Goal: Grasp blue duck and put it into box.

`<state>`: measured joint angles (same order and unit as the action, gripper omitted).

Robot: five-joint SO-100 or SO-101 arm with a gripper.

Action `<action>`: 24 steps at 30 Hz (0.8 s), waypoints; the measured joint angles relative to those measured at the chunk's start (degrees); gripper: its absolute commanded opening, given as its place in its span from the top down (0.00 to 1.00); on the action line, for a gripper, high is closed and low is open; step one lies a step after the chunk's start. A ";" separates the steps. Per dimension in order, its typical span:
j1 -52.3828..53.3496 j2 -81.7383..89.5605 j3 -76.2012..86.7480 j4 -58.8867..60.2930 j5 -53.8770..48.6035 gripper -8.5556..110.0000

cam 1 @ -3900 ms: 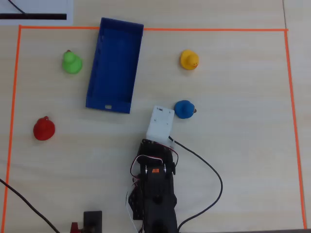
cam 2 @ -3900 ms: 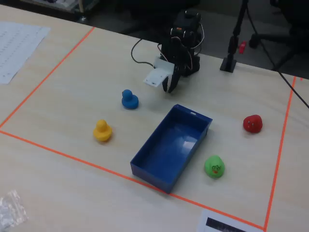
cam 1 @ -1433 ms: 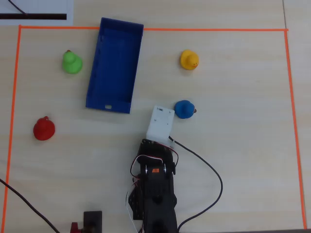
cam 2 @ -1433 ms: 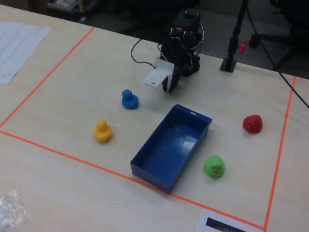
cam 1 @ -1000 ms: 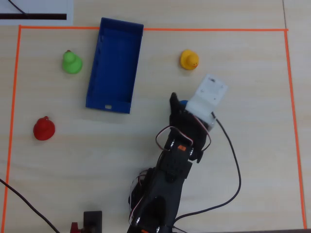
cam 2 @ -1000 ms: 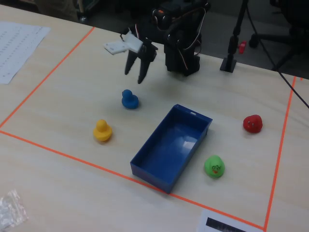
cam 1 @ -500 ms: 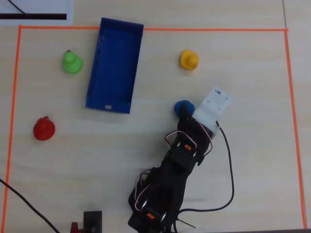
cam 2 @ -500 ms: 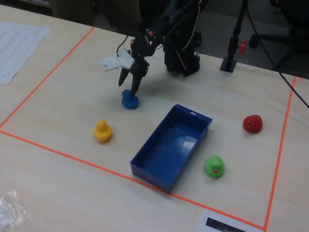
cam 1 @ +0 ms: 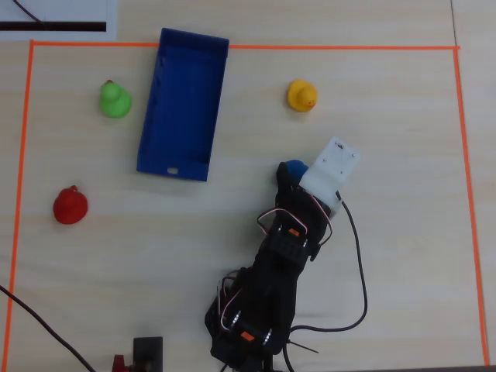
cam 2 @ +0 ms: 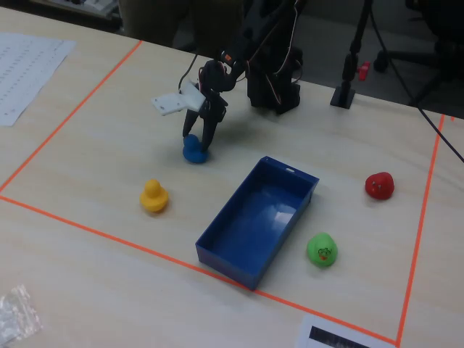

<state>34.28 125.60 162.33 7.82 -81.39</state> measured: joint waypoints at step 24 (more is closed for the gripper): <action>-2.11 -7.91 -2.81 -6.42 5.98 0.93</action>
<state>32.17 117.69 159.52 1.41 -75.41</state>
